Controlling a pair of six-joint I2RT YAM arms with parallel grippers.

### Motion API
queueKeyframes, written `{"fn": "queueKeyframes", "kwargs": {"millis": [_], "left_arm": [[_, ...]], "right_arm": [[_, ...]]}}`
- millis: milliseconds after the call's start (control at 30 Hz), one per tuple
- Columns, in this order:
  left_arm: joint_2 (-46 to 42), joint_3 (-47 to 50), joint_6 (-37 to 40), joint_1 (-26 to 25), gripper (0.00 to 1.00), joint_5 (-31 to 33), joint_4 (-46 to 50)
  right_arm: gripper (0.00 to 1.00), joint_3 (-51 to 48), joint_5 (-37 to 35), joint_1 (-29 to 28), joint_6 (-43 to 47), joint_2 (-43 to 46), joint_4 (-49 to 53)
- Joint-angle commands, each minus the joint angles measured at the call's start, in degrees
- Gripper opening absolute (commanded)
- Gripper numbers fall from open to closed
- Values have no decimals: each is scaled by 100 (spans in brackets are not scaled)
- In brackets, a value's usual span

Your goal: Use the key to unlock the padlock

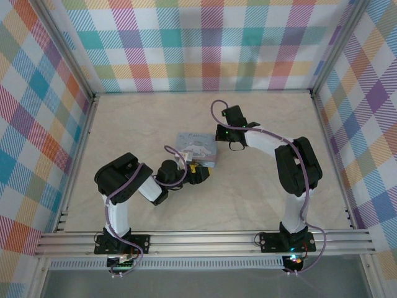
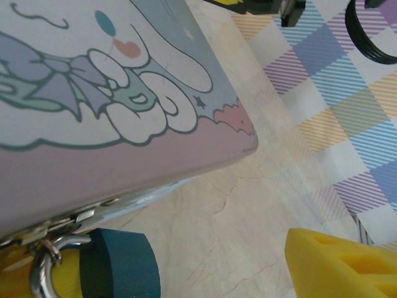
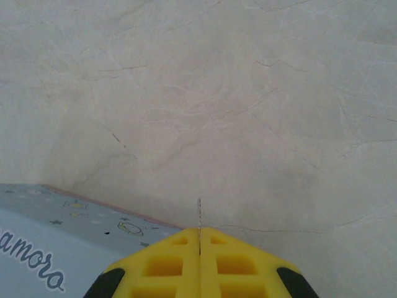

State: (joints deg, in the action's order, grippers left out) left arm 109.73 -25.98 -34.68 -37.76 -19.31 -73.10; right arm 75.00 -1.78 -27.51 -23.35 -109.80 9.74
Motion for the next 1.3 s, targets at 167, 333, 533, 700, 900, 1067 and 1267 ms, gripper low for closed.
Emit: {"fn": "queueKeyframes", "kwargs": {"millis": [167,333,533,700,900,1067,1267], "left_arm": [[-82,374,5,222,71,349,613],[-145,536,9,326,63,266,702],[-145,510,39,440,54,118,774],[-132,384,119,528,43,-37,1040],[-97,321,139,577,35,-162,1274],[-58,260,180,603,29,-164,1427],[-64,121,209,629,18,-239,1718]], "right_arm": [[0,-45,108,-61,6,-112,299],[0,8,117,-62,7,-147,293],[0,20,141,-62,-14,-143,289],[0,-18,134,-62,-11,-121,267],[0,-1,131,-62,5,-112,261],[0,-9,130,-62,19,-86,241],[0,-2,126,-62,37,-70,250]]}}
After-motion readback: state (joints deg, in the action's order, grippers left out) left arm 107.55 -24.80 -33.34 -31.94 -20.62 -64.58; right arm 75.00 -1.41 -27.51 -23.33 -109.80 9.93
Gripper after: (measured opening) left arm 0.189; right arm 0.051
